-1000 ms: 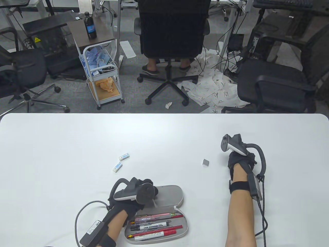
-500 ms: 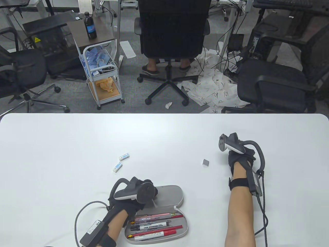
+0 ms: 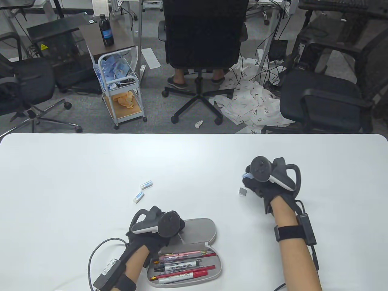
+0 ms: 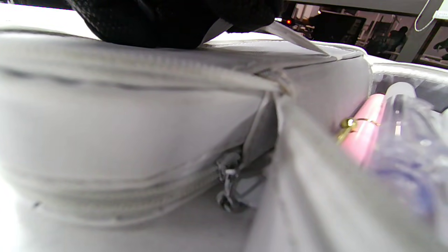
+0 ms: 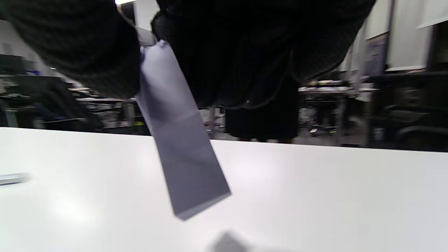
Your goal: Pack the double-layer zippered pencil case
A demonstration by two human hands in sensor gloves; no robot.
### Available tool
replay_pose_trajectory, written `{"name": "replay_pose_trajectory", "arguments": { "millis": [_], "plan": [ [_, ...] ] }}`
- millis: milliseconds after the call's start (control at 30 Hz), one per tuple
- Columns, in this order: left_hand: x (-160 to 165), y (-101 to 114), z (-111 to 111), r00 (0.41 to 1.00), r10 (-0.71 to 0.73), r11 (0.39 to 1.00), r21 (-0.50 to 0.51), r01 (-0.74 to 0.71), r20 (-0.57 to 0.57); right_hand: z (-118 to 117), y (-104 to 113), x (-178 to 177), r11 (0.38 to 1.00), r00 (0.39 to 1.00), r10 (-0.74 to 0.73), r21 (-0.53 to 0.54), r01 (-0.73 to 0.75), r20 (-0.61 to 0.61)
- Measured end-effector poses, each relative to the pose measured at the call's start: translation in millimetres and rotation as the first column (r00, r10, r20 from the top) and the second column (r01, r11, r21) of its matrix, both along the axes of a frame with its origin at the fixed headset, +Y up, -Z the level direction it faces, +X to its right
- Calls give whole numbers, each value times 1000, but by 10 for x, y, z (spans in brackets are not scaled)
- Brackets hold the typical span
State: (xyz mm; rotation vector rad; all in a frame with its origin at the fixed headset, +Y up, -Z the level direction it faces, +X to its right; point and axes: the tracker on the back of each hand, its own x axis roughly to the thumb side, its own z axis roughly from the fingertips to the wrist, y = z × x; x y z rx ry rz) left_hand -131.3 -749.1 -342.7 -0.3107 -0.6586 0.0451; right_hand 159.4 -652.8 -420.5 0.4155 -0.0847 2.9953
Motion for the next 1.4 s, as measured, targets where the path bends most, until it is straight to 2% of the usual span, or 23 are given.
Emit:
{"name": "replay_pose_trajectory", "arguments": {
  "millis": [67, 100, 167, 267, 367, 500, 600, 733, 867, 967, 1067, 1200, 1400],
  "plan": [
    [4, 0, 3, 1000, -5, 1000, 5, 5, 2, 201, -73, -338, 999, 995, 12, -50, -16, -97],
    [4, 0, 4, 1000, -6, 1000, 7, 6, 4, 316, -148, -546, 993, 985, 43, -99, -61, -169],
    [-7, -1, -1, 1000, 6, 1000, 4, -6, 0, 503, -292, -884, 977, 952, 139, -119, -177, -274],
    [-52, 5, 1, 999, 52, 999, -10, -52, -15, 655, -451, -1229, 962, 915, 225, -72, -263, -335],
    [-115, 8, 0, 992, 120, 992, -24, -121, -41, 679, -624, -1437, 959, 915, 182, -138, -246, -359],
    [-110, -2, -8, 992, 117, 993, -22, -118, -36, 709, -774, -1538, 951, 909, 159, -186, -246, -386],
    [-105, -4, -16, 994, 109, 994, -17, -110, -32, 759, -770, -1527, 951, 896, 203, -136, -276, -395],
    [-106, -7, -16, 993, 114, 993, -21, -115, -34, 817, -770, -1406, 943, 918, 166, -214, -254, -361],
    [-108, -8, -19, 992, 119, 993, -24, -119, -33, 834, -771, -1340, 945, 904, 237, -131, -299, -355],
    [-112, -4, -24, 989, 140, 989, -40, -142, -47, 802, -775, -1404, 945, 910, 215, -161, -286, -353],
    [-128, -2, -39, 983, 170, 983, -54, -174, -62, 802, -801, -1517, 953, 913, 214, -133, -274, -347],
    [-143, -2, -51, 982, 176, 982, -63, -180, -69, 803, -808, -1582, 964, 926, 159, -149, -220, -341],
    [-155, -4, -56, 980, 183, 980, -66, -188, -73, 762, -812, -1459, 969, 925, 20, -221, -111, -380]
  ]
}}
